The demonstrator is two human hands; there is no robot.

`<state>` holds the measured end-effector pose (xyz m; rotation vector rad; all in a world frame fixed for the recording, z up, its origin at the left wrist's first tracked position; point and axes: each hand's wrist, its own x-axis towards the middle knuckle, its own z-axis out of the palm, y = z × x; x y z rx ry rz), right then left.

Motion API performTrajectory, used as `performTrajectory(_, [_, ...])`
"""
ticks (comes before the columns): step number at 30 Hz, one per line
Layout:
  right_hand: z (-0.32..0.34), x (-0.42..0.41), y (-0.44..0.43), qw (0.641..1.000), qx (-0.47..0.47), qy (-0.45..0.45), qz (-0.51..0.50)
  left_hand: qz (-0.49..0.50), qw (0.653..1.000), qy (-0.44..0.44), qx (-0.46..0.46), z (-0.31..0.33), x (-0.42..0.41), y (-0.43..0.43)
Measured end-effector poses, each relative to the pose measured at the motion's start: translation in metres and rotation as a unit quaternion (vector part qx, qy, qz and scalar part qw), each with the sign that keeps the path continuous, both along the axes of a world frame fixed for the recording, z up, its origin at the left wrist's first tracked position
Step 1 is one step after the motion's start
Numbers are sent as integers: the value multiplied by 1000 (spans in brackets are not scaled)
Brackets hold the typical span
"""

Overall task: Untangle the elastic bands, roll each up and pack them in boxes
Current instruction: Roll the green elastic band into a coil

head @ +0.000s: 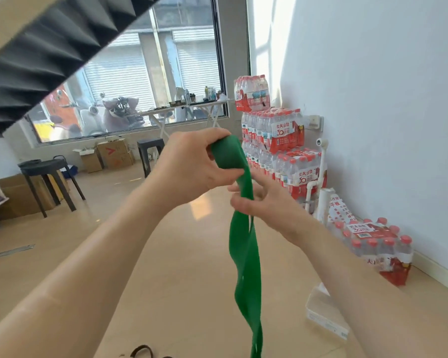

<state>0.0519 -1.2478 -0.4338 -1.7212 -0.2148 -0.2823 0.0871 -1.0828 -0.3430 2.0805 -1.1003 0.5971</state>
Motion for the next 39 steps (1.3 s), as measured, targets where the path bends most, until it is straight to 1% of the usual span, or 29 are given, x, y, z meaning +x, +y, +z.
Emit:
performTrajectory(1, [-6, -3, 6, 998, -30, 5, -57, 8, 1000, -6, -5, 8, -4, 2])
performTrajectory(3, [-16, -6, 18, 991, -40, 3, -126, 25, 999, -24, 3, 20, -10, 3])
performTrajectory(5, [-18, -6, 29, 979, -107, -18, -172, 52, 998, -39, 12, 27, -17, 2])
performTrajectory(6, [-17, -6, 34, 975, -122, -16, -185, 66, 997, -43, 5, 30, -19, 2])
performTrajectory(7, [-17, -5, 36, 976, -109, -3, -188, 78, 996, -46, -5, 32, -20, 1])
performTrajectory(9, [-21, -3, 37, 985, -71, 47, -150, 92, 994, -48, -19, 34, -19, 2])
performTrajectory(11, [-33, 0, 32, 991, -67, 103, -58, 101, 993, -45, -35, 35, -12, 5])
performTrajectory(13, [-48, 2, 23, 982, -83, 166, 24, 115, 991, -31, -63, 34, 1, 13])
performTrajectory(15, [-57, 6, 14, 961, -137, 232, 62, 118, 991, -6, -68, 28, 11, 20])
performTrajectory(17, [-63, 22, 3, 938, -221, 262, 59, 116, 992, 24, -48, 15, 24, 26])
performTrajectory(19, [-64, 47, -8, 914, -307, 264, 15, 123, 990, 49, -44, -3, 36, 32])
performTrajectory(20, [-64, 61, -14, 906, -336, 255, -22, 131, 989, 56, -45, -12, 42, 35])
performTrajectory(22, [-73, 90, -27, 901, -361, 220, -98, 141, 986, 73, -49, -28, 51, 38])
performTrajectory(23, [-74, 103, -32, 898, -375, 208, -94, 140, 985, 85, -52, -35, 55, 39])
performTrajectory(24, [-72, 111, -34, 885, -407, 217, -66, 137, 984, 97, -55, -43, 59, 38])
performTrajectory(26, [-60, 114, -32, 832, -489, 263, 8, 122, 983, 127, -54, -59, 65, 35])
performTrajectory(27, [-55, 113, -33, 808, -519, 278, 27, 108, 982, 149, -48, -69, 67, 33])
performTrajectory(28, [-49, 108, -33, 799, -530, 281, 28, 94, 979, 175, -39, -79, 69, 30])
performTrajectory(29, [-45, 104, -34, 814, -515, 268, 26, 79, 976, 203, -26, -91, 70, 26])
performTrajectory(30, [-43, 97, -32, 855, -459, 240, 33, 65, 972, 228, -9, -103, 72, 22])
performTrajectory(31, [-41, 89, -29, 906, -367, 203, 54, 54, 968, 246, 6, -113, 73, 17])
performTrajectory(32, [-43, 83, -26, 945, -259, 178, 90, 46, 964, 260, 19, -122, 73, 13])
performTrajectory(33, [-45, 77, -23, 962, -173, 165, 129, 40, 961, 273, 26, -129, 74, 10])
performTrajectory(35, [-53, 71, -21, 964, -107, 171, 171, 32, 955, 292, 35, -139, 77, 7])
performTrajectory(37, [-65, 70, -20, 964, -67, 189, 174, 31, 955, 292, 51, -147, 77, 5])
performTrajectory(39, [-74, 73, -18, 969, -79, 181, 146, 36, 958, 277, 71, -152, 75, 3])
